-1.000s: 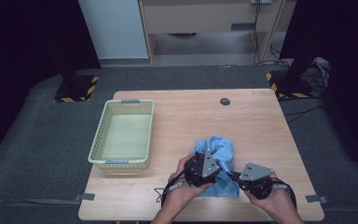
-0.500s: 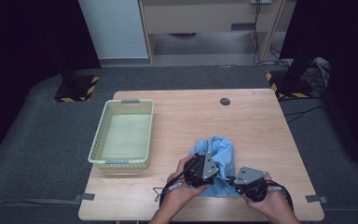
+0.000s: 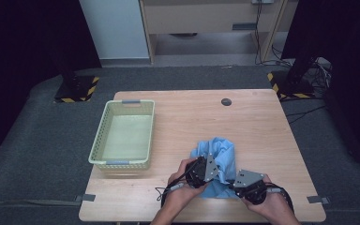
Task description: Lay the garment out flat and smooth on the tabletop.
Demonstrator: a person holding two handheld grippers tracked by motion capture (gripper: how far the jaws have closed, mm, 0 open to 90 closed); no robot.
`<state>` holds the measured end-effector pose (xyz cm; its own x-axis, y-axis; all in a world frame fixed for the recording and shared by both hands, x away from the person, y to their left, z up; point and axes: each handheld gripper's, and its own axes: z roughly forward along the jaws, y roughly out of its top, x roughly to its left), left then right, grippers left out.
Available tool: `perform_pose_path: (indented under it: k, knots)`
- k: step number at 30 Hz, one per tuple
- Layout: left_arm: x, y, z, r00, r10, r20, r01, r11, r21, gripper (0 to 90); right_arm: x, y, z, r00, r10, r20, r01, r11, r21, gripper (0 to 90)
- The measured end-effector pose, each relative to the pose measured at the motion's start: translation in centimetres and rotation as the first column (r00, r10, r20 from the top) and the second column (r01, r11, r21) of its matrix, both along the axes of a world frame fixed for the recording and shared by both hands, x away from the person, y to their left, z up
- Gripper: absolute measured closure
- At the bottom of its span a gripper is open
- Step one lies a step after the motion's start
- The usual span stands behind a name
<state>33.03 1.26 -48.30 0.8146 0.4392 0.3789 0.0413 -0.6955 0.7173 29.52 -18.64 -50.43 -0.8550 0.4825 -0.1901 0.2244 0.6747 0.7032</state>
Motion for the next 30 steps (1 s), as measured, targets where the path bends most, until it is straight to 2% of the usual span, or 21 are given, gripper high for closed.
perform_pose_path:
  k: [5,8,10,12,16,17,19,22,23,26,29,30]
  knots:
    - [0.2,0.0,-0.3,0.9984,0.038,-0.043,-0.038,0.9993,0.003,85.0,0.0,0.0,0.0,1.0,0.003,-0.002,-0.003,1.0,0.001,84.8]
    - [0.3,0.2,-0.5,0.9949,0.08,-0.061,-0.081,0.9967,-0.006,88.1,-0.1,0.1,0.0,1.0,-0.005,0.003,0.005,1.0,-0.002,75.1]
    - [0.5,0.4,-0.7,0.9901,0.109,-0.089,-0.111,0.9937,-0.019,88.5,-0.1,0.2,-0.1,0.9998,-0.016,0.011,0.016,1.0,-0.011,65.1]
    - [0.7,0.6,-1.0,0.985,0.137,-0.105,-0.138,0.9904,-0.006,88.6,-0.2,0.4,-0.1,0.9993,-0.032,0.018,0.032,0.999,-0.022,55.8]
    - [1.2,1.3,-1.7,0.9692,0.19,-0.157,-0.194,0.981,-0.011,88.7,-0.4,0.4,-0.3,0.9982,-0.05,0.033,0.051,0.998,-0.03,47.0]
    - [1.2,1.3,-1.7,0.9692,0.19,-0.157,-0.194,0.981,-0.011,88.7,-0.4,0.4,-0.3,0.9982,-0.05,0.033,0.051,0.998,-0.03,47.0]
    - [1.3,1.6,-1.8,0.964,0.201,-0.175,-0.207,0.9782,-0.017,88.7,-0.5,0.0,-0.6,0.9963,-0.076,0.041,0.077,0.997,-0.029,41.6]
    - [1.4,1.8,-1.9,0.9617,0.208,-0.178,-0.214,0.9766,-0.015,88.7,-0.6,0.0,-0.7,0.9959,-0.081,0.041,0.082,0.996,-0.027,40.4]
    - [1.4,2.0,-1.9,0.9606,0.214,-0.178,-0.22,0.9754,-0.016,88.7,-0.7,-0.1,-0.8,0.9969,-0.074,0.027,0.075,0.997,-0.029,40.2]
    - [1.4,2.3,-1.9,0.9585,0.222,-0.179,-0.229,0.9734,-0.017,88.7,-1.1,-0.2,-1.3,0.9978,-0.066,-0.002,0.066,0.996,-0.061,45.5]
    - [1.5,2.8,-1.8,0.9551,0.226,-0.191,-0.236,0.9713,-0.03,88.7,-1.2,-0.3,-1.6,0.9974,-0.064,-0.034,0.061,0.996,-0.071,55.4]
    - [1.5,2.8,-1.8,0.9551,0.226,-0.191,-0.236,0.9713,-0.03,88.7,-1.2,-0.3,-1.6,0.9974,-0.064,-0.034,0.061,0.996,-0.071,55.4]
